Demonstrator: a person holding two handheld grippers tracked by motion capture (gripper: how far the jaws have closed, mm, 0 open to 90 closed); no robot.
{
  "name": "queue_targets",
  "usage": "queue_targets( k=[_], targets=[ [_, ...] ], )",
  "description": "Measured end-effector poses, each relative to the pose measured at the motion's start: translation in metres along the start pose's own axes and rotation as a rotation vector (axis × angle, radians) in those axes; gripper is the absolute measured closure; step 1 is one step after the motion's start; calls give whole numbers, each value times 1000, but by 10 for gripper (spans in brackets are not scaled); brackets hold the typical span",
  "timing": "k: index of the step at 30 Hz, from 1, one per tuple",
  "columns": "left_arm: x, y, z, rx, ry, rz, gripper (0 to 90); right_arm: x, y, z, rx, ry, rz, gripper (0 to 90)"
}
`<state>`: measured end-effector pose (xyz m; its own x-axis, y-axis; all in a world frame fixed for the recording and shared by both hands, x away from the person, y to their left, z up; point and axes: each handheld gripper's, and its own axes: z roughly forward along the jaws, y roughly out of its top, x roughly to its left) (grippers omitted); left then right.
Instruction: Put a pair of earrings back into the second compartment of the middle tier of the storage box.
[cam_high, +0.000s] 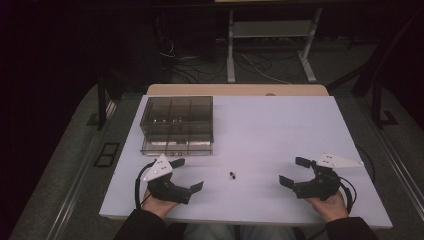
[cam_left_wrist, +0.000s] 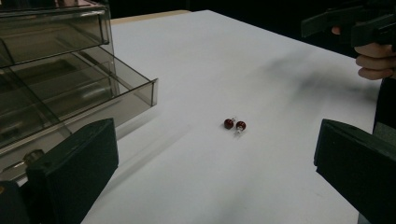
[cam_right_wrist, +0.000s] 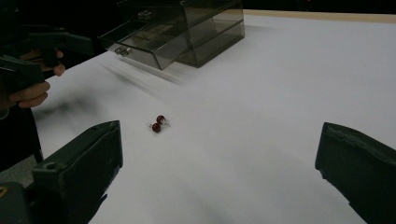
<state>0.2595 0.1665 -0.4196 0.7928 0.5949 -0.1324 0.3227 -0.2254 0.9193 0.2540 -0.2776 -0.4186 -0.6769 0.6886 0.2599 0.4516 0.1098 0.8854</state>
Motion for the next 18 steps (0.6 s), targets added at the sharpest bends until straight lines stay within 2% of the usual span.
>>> queue_targets(
  k=[18],
  targets=[
    [0, 0, 0, -1, -11, -6, 0, -2, -2, 1, 32, -29, -16, 4]
  ],
)
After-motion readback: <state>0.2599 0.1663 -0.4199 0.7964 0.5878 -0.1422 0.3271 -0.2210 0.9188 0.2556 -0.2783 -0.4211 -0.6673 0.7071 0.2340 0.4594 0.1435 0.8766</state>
